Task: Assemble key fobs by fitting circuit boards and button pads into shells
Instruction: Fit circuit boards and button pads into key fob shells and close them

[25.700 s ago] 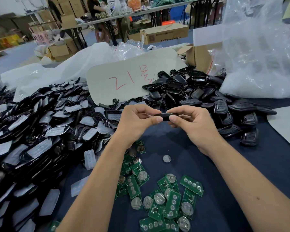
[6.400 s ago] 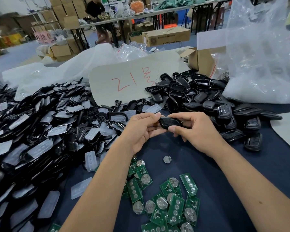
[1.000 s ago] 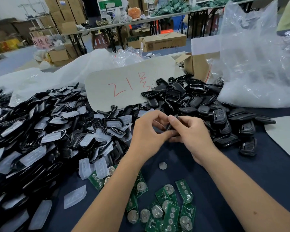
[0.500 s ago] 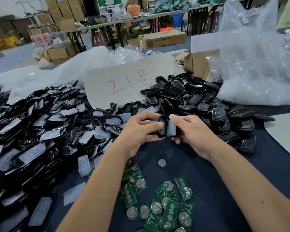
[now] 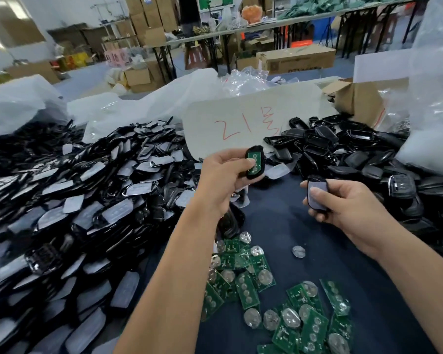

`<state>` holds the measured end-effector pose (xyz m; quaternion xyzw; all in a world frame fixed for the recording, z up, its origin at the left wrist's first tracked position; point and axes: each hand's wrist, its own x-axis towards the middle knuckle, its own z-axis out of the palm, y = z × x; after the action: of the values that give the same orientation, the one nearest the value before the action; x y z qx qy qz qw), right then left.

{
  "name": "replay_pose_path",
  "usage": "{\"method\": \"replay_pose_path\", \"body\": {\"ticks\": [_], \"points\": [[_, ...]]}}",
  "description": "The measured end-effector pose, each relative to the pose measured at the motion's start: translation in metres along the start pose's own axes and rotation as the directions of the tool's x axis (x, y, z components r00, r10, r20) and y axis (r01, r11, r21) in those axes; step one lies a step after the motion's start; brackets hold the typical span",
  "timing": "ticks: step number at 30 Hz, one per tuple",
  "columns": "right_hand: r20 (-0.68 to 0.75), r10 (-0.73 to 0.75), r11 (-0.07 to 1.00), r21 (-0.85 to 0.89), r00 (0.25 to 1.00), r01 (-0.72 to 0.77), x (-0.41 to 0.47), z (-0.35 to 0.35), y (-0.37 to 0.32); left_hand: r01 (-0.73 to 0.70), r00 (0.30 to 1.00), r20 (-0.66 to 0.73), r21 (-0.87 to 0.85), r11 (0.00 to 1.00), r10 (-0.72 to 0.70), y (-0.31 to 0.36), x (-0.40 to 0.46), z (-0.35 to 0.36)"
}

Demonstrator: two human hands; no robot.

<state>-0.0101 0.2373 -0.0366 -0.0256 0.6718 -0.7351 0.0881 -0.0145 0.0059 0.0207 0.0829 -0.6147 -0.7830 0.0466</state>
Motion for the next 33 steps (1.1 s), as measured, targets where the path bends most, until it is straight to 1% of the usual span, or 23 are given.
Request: {"method": "replay_pose_path", "body": {"ticks": [4, 7, 8, 9, 10, 11, 12, 13, 14, 15, 16, 17, 18, 19, 20, 23, 25, 26, 28, 29, 30, 31, 33], "points": [[0.130, -0.068, 0.988, -0.129, 0.989, 0.084, 0.012, 0.055, -0.008, -0.092, 0.974, -0.202, 0.066, 0.994, 0.104, 0.034, 0.006, -0.055], [0.248, -0.104, 0.972, -0.180, 0.963, 0.151, 0.033, 0.120, -0.025, -0.153, 0.902, -0.403, 0.033, 0.988, 0.153, 0.052, 0.003, -0.099], [0.251, -0.106, 0.973, -0.174, 0.962, 0.153, 0.042, 0.143, -0.031, -0.175, 0.868, -0.471, 0.004, 0.984, 0.157, 0.058, 0.001, -0.114], [0.204, -0.105, 0.969, -0.198, 0.973, 0.146, 0.053, 0.162, -0.038, -0.202, 0.834, -0.528, -0.026, 0.979, 0.159, 0.062, 0.001, -0.127], [0.127, -0.116, 0.936, -0.318, 0.985, 0.151, 0.064, 0.178, -0.044, -0.235, 0.801, -0.577, -0.061, 0.970, 0.158, 0.064, 0.000, -0.138], [0.047, -0.175, 0.845, -0.506, 0.983, 0.175, 0.074, 0.191, -0.047, -0.273, 0.769, -0.620, -0.099, 0.957, 0.155, 0.066, 0.000, -0.150], [-0.007, -0.272, 0.716, -0.670, 0.962, 0.198, 0.079, 0.202, -0.051, -0.308, 0.740, -0.656, -0.133, 0.942, 0.150, 0.066, -0.001, -0.157], [0.006, -0.371, 0.606, -0.756, 0.929, 0.247, 0.079, 0.213, -0.052, -0.342, 0.711, -0.688, -0.157, 0.926, 0.146, 0.067, -0.001, -0.165], [0.096, -0.429, 0.533, -0.776, 0.898, 0.338, 0.078, 0.223, -0.053, -0.373, 0.688, -0.711, -0.177, 0.911, 0.143, 0.066, -0.001, -0.169], [0.248, -0.448, 0.451, -0.767, 0.859, 0.456, 0.075, 0.233, -0.051, -0.397, 0.670, -0.728, -0.191, 0.898, 0.142, 0.066, -0.001, -0.172], [0.437, -0.424, 0.343, -0.734, 0.793, 0.587, 0.072, 0.243, -0.047, -0.416, 0.659, -0.738, -0.200, 0.887, 0.143, 0.066, 0.000, -0.175], [0.599, -0.356, 0.216, -0.694, 0.717, 0.687, 0.068, 0.253, -0.043, -0.424, 0.656, -0.740, -0.204, 0.883, 0.144, 0.066, 0.000, -0.175], [0.705, -0.272, 0.098, -0.656, 0.655, 0.748, 0.065, 0.262, -0.037, -0.424, 0.661, -0.736, -0.207, 0.882, 0.145, 0.066, 0.000, -0.175], [0.752, -0.227, 0.007, -0.634, 0.619, 0.773, 0.063, 0.269, -0.033, -0.419, 0.672, -0.726, -0.211, 0.883, 0.146, 0.067, 0.000, -0.174], [0.761, -0.224, -0.052, -0.634, 0.609, 0.772, 0.063, 0.274, -0.029, -0.417, 0.682, -0.716, -0.216, 0.883, 0.147, 0.068, 0.000, -0.172], [0.730, -0.318, -0.130, -0.665, 0.605, 0.735, 0.058, 0.282, -0.025, -0.410, 0.698, -0.699, -0.211, 0.887, 0.156, 0.067, -0.001, -0.161], [0.718, -0.351, -0.144, -0.676, 0.601, 0.723, 0.055, 0.283, -0.027, -0.422, 0.721, -0.668, -0.211, 0.882, 0.185, 0.067, -0.002, -0.154], [0.704, -0.362, -0.135, -0.688, 0.611, 0.713, 0.055, 0.278, -0.028, -0.429, 0.753, -0.624, -0.228, 0.874, 0.207, 0.068, -0.002, -0.146], [0.647, -0.406, -0.061, -0.724, 0.645, 0.687, 0.051, 0.263, -0.035, -0.446, 0.818, -0.506, -0.261, 0.856, 0.272, 0.069, -0.002, -0.130], [0.590, -0.439, 0.016, -0.749, 0.678, 0.663, 0.048, 0.251, -0.038, -0.455, 0.836, -0.454, -0.263, 0.851, 0.307, 0.069, 0.000, -0.121], [0.512, -0.471, 0.125, -0.767, 0.718, 0.629, 0.046, 0.237, -0.039, -0.460, 0.851, -0.404, -0.263, 0.848, 0.336, 0.068, 0.001, -0.110], [0.395, -0.494, 0.275, -0.774, 0.774, 0.570, 0.043, 0.215, -0.040, -0.451, 0.869, -0.344, -0.252, 0.856, 0.356, 0.065, 0.003, -0.095], [0.146, -0.487, 0.567, -0.697, 0.861, 0.439, 0.042, 0.179, -0.033, -0.397, 0.903, -0.257, -0.190, 0.898, 0.345, 0.059, 0.009, -0.075]]}}
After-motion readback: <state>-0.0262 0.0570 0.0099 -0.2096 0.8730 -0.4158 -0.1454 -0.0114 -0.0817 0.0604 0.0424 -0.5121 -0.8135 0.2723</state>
